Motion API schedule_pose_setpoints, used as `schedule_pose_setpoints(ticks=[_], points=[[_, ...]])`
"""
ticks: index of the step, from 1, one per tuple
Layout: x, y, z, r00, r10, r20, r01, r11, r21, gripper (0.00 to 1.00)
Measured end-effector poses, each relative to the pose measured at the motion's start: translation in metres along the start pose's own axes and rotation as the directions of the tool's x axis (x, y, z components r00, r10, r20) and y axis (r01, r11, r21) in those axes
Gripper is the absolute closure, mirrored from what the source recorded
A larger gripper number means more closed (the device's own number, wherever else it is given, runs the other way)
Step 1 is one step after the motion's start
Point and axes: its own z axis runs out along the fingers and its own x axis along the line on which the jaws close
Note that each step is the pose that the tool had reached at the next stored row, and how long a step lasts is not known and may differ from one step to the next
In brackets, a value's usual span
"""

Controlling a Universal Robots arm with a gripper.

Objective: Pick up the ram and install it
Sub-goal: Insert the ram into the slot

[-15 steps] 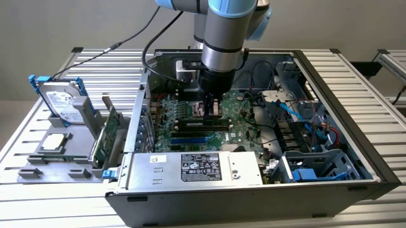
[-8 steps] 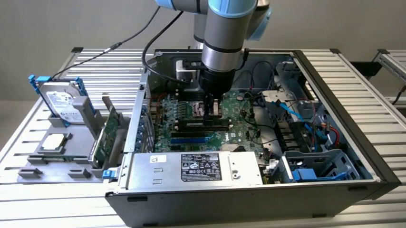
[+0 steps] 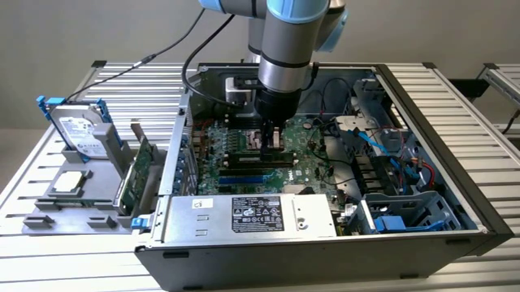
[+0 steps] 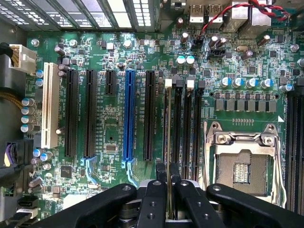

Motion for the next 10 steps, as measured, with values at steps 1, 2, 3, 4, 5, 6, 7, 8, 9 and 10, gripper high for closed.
schedule_pose_setpoints(ticks=[1, 2, 3, 4, 5, 6, 7, 8, 9, 10], points=[[0.0000, 0.0000, 0.0002, 1.0000, 0.000, -0.0001, 0.000, 1.0000, 0.0000, 0.86], [0.0000, 0.0000, 0.0004, 1.0000, 0.000, 0.0000, 0.000, 1.0000, 0.0000, 0.86], [0.0000, 0.0000, 0.0005, 1.0000, 0.000, -0.0001, 0.000, 1.0000, 0.0000, 0.86], [0.0000, 0.0000, 0.0006, 1.0000, 0.000, -0.0001, 0.000, 1.0000, -0.0001, 0.86], [0.0000, -0.0001, 0.0008, 1.0000, 0.001, 0.0000, -0.001, 1.0000, 0.0000, 0.86], [0.0000, -0.0001, 0.0009, 1.0000, 0.001, 0.0000, -0.001, 1.0000, 0.0000, 0.86], [0.0000, -0.0001, 0.0011, 1.0000, 0.001, 0.0000, -0.001, 1.0000, 0.0000, 0.86], [-0.0001, -0.0001, 0.0014, 1.0000, 0.001, 0.0001, -0.001, 1.0000, 0.0000, 0.86], [-0.0001, -0.0002, 0.0018, 1.0000, 0.001, 0.0003, -0.001, 1.0000, 0.0001, 0.86], [-0.0001, -0.0002, 0.0021, 1.0000, 0.001, 0.0002, -0.001, 1.0000, 0.0000, 0.86]])
